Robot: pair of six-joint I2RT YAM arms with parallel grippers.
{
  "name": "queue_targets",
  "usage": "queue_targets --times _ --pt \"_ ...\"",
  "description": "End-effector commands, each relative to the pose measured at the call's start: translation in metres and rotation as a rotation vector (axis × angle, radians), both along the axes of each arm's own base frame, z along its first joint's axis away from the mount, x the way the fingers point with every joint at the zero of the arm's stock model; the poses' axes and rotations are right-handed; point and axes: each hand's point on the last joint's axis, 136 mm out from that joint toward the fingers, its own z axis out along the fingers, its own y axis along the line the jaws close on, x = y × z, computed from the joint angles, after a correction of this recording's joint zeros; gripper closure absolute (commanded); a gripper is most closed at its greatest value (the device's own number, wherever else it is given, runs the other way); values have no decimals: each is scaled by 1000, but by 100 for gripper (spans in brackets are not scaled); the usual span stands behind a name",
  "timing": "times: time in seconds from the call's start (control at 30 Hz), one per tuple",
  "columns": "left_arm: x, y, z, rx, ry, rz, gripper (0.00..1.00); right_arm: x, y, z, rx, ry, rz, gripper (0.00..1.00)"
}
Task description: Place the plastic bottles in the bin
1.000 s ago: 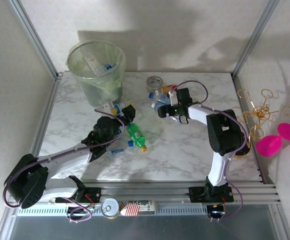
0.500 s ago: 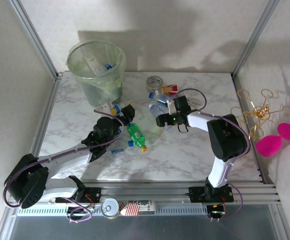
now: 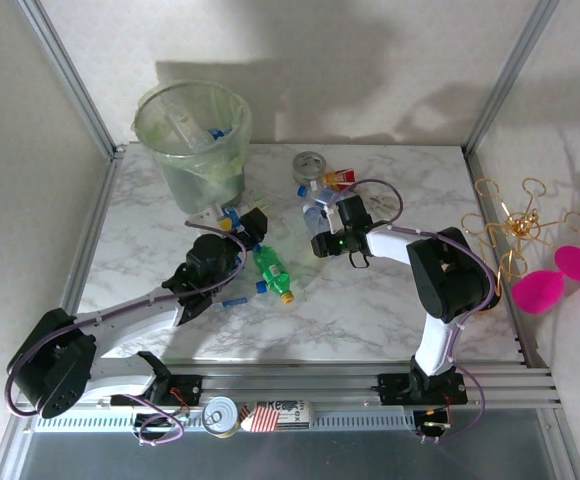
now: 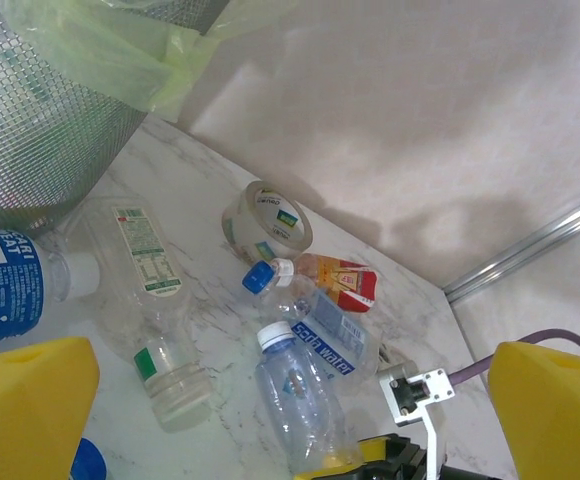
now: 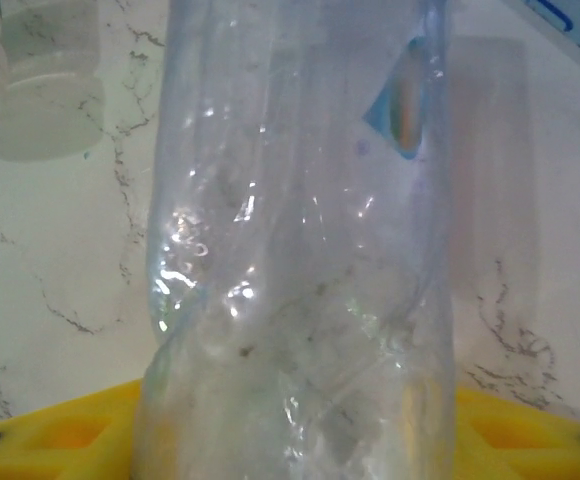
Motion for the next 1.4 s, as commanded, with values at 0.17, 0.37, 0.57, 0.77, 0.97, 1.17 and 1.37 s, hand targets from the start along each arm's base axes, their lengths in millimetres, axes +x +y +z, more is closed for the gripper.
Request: queue_targets --times 0.17,0.37,0.57,0.77,0.97,1.17,1.37 --pt "-3 -4 9 -85 -9 -29 0 -2 20 43 83 -126 52 50" --pt "-5 -24 30 -138 -45 -129 1 -11 41 97 256 -226 104 53" --pt "-4 -45 45 -187 -68 -207 1 -37 67 152 482 -300 218 53" --pt "2 -63 46 -205 -55 -253 0 -63 85 174 581 -320 313 53" --pt "8 -74 38 -208 -33 -268 0 -91 101 183 636 -313 400 53" --pt "15 -73 29 -193 -6 -234 1 -104 106 186 641 -318 434 53" --pt "15 -76 26 -195 2 -247 9 -108 107 189 643 -327 447 54"
